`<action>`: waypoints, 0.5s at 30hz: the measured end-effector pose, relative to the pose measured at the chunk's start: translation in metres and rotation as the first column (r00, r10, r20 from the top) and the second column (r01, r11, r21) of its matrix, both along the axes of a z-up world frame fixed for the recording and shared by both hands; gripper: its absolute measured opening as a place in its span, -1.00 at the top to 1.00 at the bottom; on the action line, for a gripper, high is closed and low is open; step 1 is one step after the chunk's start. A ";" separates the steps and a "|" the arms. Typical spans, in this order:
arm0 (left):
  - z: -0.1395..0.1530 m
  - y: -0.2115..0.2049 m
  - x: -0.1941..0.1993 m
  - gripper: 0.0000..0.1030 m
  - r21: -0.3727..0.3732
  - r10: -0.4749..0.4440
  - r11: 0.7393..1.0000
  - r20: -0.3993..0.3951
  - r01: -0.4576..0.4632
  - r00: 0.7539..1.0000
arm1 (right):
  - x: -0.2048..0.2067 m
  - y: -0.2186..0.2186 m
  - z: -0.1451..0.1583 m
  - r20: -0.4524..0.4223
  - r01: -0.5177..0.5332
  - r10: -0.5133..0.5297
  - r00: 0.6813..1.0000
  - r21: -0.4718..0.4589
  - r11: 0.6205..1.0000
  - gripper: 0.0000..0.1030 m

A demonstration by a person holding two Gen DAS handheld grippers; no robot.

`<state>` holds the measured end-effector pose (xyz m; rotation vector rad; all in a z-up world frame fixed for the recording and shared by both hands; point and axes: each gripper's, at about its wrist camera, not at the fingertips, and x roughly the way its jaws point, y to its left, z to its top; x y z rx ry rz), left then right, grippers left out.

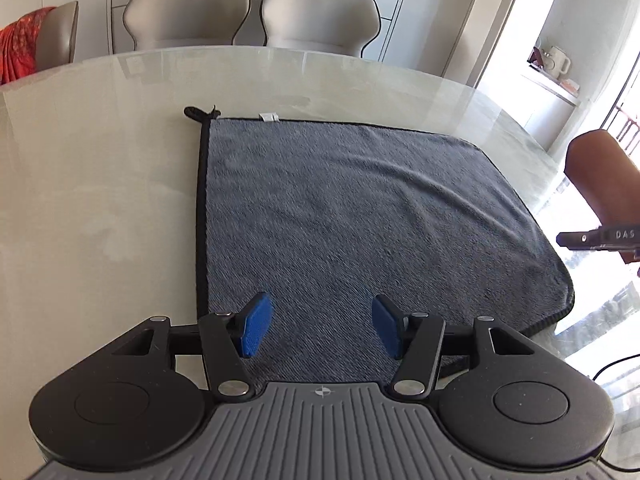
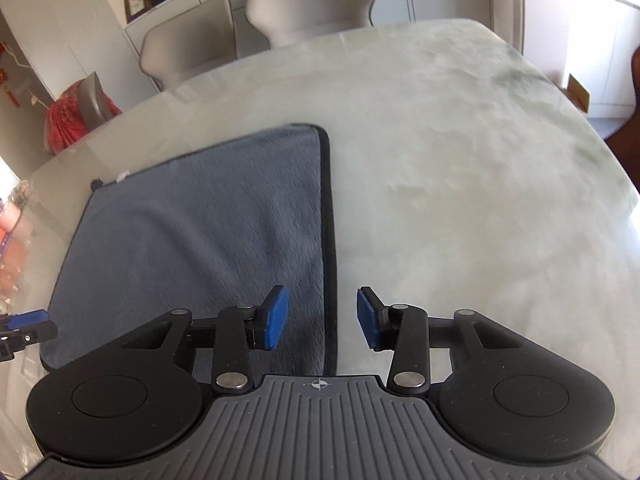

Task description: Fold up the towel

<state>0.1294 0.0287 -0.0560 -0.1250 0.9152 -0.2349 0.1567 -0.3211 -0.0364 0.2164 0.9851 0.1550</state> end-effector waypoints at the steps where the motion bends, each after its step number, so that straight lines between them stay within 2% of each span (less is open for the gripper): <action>1: 0.001 0.001 -0.001 -0.16 -0.002 0.000 1.000 -0.001 0.000 1.000 | -0.002 0.002 -0.001 0.002 0.000 0.000 1.000 -0.007 1.000 0.22; 4: 0.002 -0.002 -0.005 -0.18 0.004 0.000 1.000 -0.003 0.000 1.000 | -0.007 0.008 -0.003 0.012 -0.015 0.015 1.000 -0.023 1.000 0.20; 9: -0.005 -0.004 -0.001 -0.18 0.019 -0.008 1.000 -0.032 0.008 0.999 | -0.008 0.027 -0.004 0.035 -0.087 0.092 0.995 -0.127 0.988 0.23; 11: -0.007 -0.006 -0.001 -0.20 0.030 -0.016 0.999 -0.044 0.017 0.999 | -0.006 0.031 -0.004 0.042 -0.097 0.104 0.994 -0.143 0.985 0.37; 13: -0.008 -0.009 -0.003 -0.23 0.051 -0.035 0.998 -0.036 0.037 0.999 | -0.002 0.028 -0.005 0.030 -0.093 0.096 0.995 -0.083 0.992 0.84; 15: -0.009 -0.010 -0.003 -0.24 0.060 -0.041 0.997 -0.036 0.044 0.999 | 0.001 0.027 -0.004 0.023 -0.091 0.092 0.996 -0.026 0.995 0.85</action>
